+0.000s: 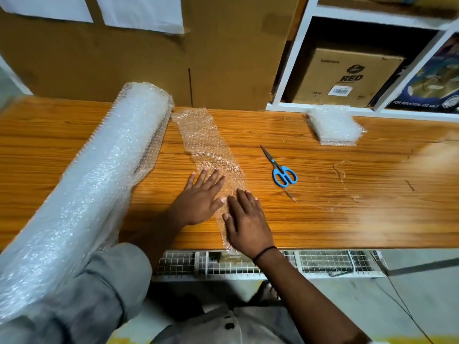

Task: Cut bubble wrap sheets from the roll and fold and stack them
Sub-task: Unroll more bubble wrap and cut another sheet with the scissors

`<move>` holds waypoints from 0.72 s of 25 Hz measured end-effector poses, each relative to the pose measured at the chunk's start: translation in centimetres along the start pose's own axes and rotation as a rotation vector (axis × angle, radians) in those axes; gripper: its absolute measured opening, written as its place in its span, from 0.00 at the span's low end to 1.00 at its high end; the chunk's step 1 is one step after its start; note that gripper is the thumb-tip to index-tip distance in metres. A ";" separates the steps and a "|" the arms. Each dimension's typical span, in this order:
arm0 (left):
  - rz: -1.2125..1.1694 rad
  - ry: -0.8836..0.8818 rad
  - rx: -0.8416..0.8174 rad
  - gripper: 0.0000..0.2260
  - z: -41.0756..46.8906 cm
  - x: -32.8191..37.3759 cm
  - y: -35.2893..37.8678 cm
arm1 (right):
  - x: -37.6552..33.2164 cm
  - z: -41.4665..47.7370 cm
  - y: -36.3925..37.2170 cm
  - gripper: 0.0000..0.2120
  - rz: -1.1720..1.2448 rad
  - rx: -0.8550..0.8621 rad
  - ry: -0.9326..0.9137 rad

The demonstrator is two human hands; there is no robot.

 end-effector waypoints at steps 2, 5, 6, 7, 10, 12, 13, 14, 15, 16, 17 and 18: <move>-0.023 0.002 0.020 0.33 -0.6 0.4 -0.4 | -0.1 -0.7 0.1 0.26 -0.020 -0.014 -0.014; -0.095 0.001 0.109 0.30 -2.4 1.9 -0.3 | 0.2 -1.5 0.0 0.28 -0.080 0.002 -0.028; -0.122 0.002 0.139 0.29 -3.1 2.5 0.0 | 0.4 -1.7 0.1 0.28 -0.104 0.002 -0.022; -0.154 0.008 0.175 0.27 -3.6 3.0 0.2 | 0.6 -1.8 0.1 0.29 -0.129 0.002 -0.010; -0.226 0.004 0.293 0.24 -5.1 4.1 -0.2 | 1.0 -2.2 -0.1 0.32 -0.169 -0.036 0.035; -0.244 0.006 0.374 0.24 -6.1 4.8 -0.7 | 1.4 -2.5 -0.2 0.34 -0.172 -0.062 0.034; -0.247 0.022 0.403 0.24 -6.7 5.4 -0.9 | 1.6 -2.7 -0.4 0.34 -0.156 -0.064 0.024; -0.253 0.039 0.416 0.23 -7.2 6.0 -0.9 | 1.9 -2.8 -0.7 0.33 -0.124 -0.065 0.006; -0.264 0.056 0.407 0.22 -7.6 6.5 -0.7 | 2.2 -3.1 -1.0 0.32 -0.083 -0.060 -0.021; -0.279 0.071 0.382 0.23 -8.0 7.0 -0.3 | 2.5 -3.5 -1.4 0.31 -0.042 -0.043 -0.059; -0.291 0.081 0.348 0.23 -8.4 7.4 0.2 | 2.8 -4.0 -1.8 0.31 -0.006 -0.025 -0.107; -0.294 0.084 0.319 0.23 -8.7 7.7 0.6 | 3.0 -4.6 -2.2 0.31 0.017 -0.024 -0.167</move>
Point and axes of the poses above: each hand's wrist, its own z-axis towards the middle knuckle, its own y-axis out of the palm, x = y × z, the point moved 10 cm from there along z, towards the middle knuckle, and after that the axes turned 5 degrees about -z, right-handed, at the moved point
